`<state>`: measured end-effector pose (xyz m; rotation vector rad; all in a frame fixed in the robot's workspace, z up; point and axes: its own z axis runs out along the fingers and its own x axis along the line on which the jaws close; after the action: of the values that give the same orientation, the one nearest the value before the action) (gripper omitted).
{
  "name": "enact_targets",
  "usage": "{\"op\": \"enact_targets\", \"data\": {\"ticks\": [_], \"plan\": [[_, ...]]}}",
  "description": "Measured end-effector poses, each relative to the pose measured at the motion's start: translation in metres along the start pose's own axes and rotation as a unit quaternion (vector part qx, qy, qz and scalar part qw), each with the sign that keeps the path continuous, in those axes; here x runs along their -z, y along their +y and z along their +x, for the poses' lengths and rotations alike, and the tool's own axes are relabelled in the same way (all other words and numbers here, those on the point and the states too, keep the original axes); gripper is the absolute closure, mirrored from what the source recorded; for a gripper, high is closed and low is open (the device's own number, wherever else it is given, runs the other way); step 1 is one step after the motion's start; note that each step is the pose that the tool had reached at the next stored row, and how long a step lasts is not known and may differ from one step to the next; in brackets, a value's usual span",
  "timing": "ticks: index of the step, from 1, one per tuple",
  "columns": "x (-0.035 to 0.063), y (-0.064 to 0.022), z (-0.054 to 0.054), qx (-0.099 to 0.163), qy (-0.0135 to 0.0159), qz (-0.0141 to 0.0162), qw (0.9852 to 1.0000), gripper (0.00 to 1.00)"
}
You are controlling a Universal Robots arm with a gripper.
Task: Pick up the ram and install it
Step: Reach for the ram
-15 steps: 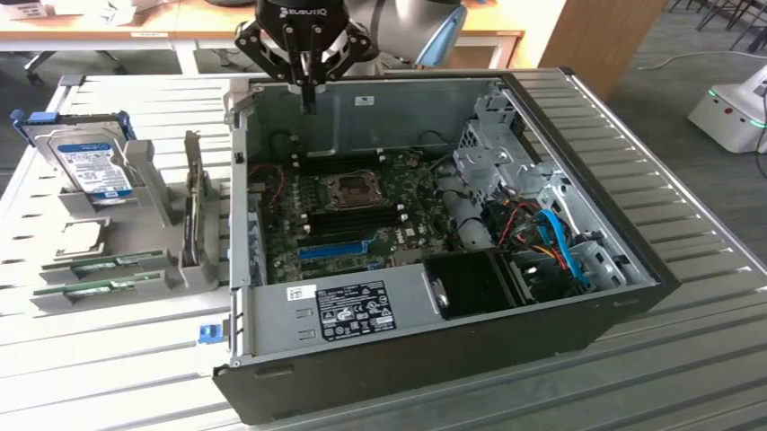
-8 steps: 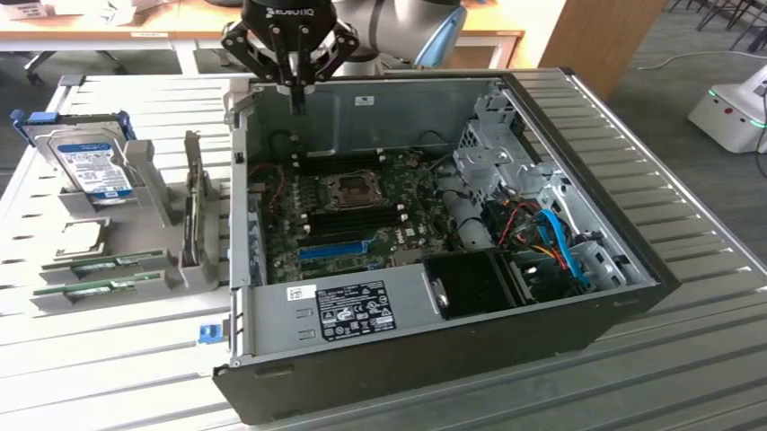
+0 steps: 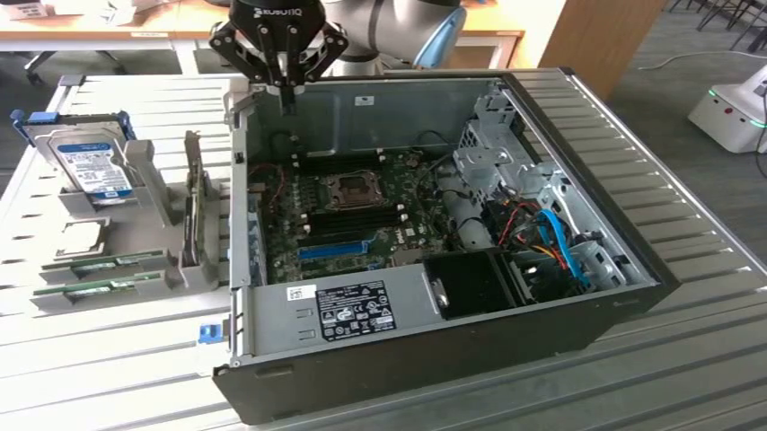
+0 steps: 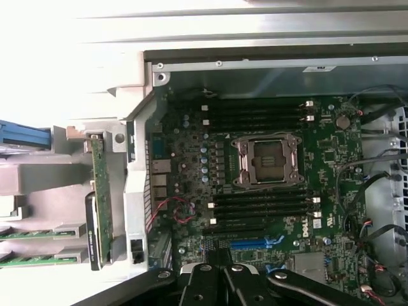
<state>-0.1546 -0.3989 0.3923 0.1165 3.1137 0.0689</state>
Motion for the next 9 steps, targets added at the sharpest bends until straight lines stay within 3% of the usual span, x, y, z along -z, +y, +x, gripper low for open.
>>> {"op": "enact_targets", "data": {"ticks": [9], "plan": [[0.0002,-0.0008,0.011,0.000,0.0000,0.0000,1.0000,0.89]]}}
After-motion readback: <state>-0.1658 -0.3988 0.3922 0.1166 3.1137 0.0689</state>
